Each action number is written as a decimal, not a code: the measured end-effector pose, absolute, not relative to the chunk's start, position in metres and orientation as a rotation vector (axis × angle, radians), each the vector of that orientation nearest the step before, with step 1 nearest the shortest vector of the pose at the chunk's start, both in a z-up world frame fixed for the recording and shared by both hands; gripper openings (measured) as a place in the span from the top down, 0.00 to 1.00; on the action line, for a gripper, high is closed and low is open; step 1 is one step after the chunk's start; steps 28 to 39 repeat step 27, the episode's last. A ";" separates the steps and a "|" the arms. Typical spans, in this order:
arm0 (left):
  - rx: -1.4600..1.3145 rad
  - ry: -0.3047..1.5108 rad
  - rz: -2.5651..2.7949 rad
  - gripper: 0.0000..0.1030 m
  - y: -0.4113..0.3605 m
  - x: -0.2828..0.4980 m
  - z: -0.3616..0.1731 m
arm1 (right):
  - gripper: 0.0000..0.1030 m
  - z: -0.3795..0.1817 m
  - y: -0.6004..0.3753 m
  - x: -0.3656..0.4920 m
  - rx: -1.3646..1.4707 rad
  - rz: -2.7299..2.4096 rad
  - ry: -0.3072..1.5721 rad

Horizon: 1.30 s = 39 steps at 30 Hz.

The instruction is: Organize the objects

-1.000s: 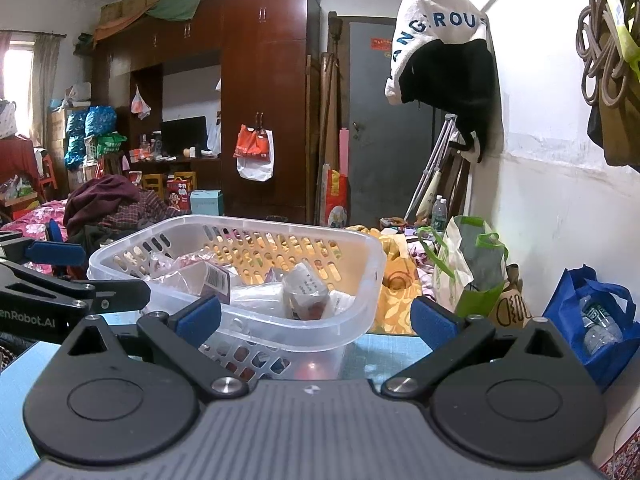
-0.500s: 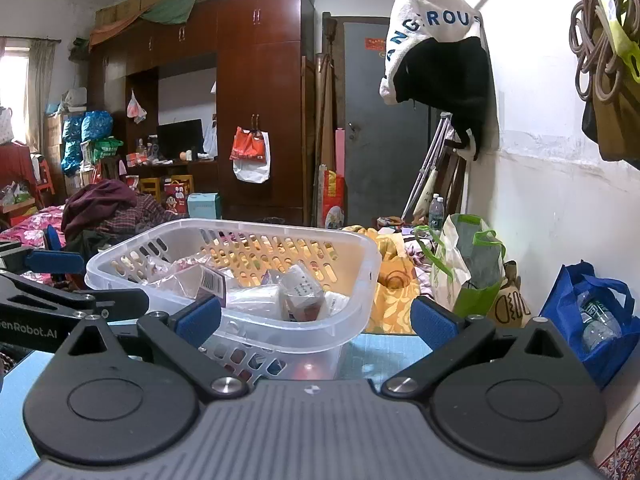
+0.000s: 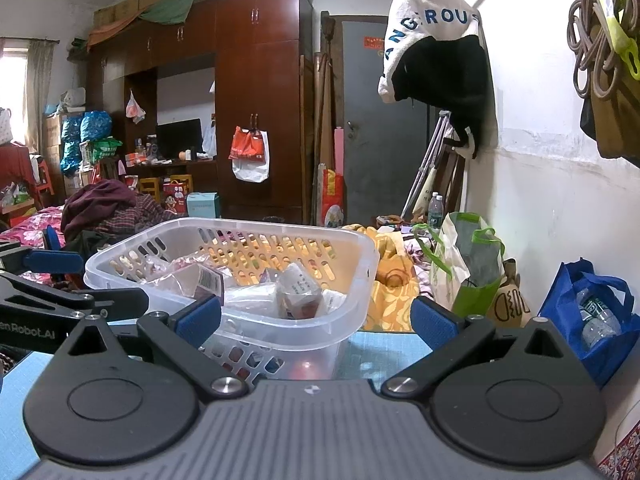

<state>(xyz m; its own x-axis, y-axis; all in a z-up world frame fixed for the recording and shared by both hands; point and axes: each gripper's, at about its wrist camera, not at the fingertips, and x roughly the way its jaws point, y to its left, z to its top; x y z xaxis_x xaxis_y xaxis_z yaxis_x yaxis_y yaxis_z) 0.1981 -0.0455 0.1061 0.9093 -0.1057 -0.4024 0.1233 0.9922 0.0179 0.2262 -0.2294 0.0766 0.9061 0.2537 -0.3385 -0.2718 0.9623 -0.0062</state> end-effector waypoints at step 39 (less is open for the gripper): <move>0.040 0.402 -0.117 0.00 -0.047 0.198 0.103 | 0.00 0.073 -0.231 0.226 -0.063 0.271 0.345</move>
